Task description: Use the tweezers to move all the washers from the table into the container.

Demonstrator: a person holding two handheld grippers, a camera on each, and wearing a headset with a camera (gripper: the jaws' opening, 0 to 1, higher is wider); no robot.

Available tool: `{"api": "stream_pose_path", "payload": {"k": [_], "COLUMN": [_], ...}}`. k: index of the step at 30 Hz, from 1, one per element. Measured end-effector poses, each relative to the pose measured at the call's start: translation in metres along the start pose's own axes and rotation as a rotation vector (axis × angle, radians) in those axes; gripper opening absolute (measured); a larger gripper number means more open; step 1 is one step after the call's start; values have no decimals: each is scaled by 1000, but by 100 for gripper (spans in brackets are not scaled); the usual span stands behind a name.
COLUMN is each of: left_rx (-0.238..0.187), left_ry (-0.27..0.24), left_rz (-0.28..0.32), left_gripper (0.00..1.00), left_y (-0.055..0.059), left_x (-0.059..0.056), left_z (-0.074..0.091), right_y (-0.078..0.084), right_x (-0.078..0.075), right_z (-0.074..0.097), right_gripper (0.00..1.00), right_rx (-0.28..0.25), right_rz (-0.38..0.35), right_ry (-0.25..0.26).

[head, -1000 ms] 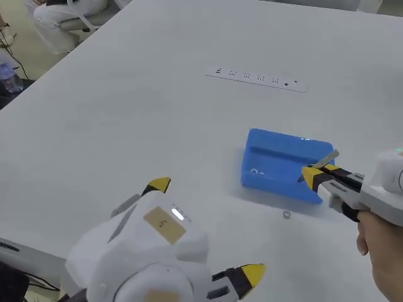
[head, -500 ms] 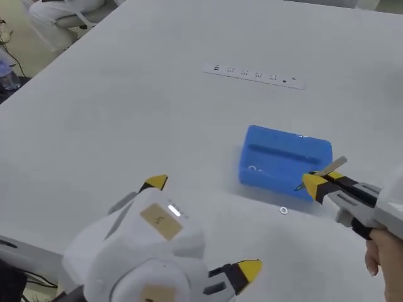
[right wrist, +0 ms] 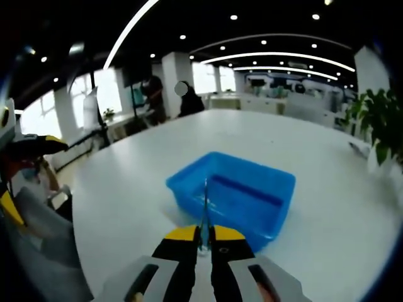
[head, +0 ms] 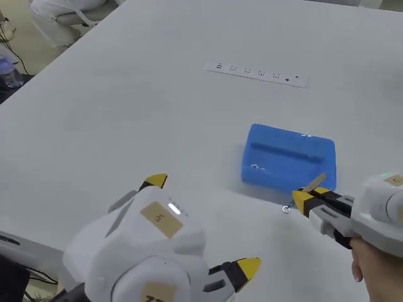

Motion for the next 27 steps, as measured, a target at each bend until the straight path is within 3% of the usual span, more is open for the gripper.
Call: {"api": "stream_pose_path", "payload": {"k": [18,24,27], "left_rx": [11,11,12], "left_ry": [6,9,11], "left_rz": [-19,-15,-21], "left_gripper": [96,96,96], "left_y": [-1,-1,-1], "left_x": [-1,-2,-3], "left_z": [-3,-3,-4], "right_y": [8,13,14], "right_x": [-7,-3,-2], "right_z": [-6,-1,0], "right_gripper": [4,3,3], "right_rx": [-15,-19,-17], "right_rz": [6,91,99], "right_ry": [20,16,17]}}
Point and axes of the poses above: the centre of the closed fingertips' face, and the gripper's own axes: z roughly backward along the fingers, x roughly to its left, y roughly out of its underside, the point moved 5 cm from there along z, roughly backward along the fingers, and after that the axes turned 2 degrees about y, right-handed, at the moved point
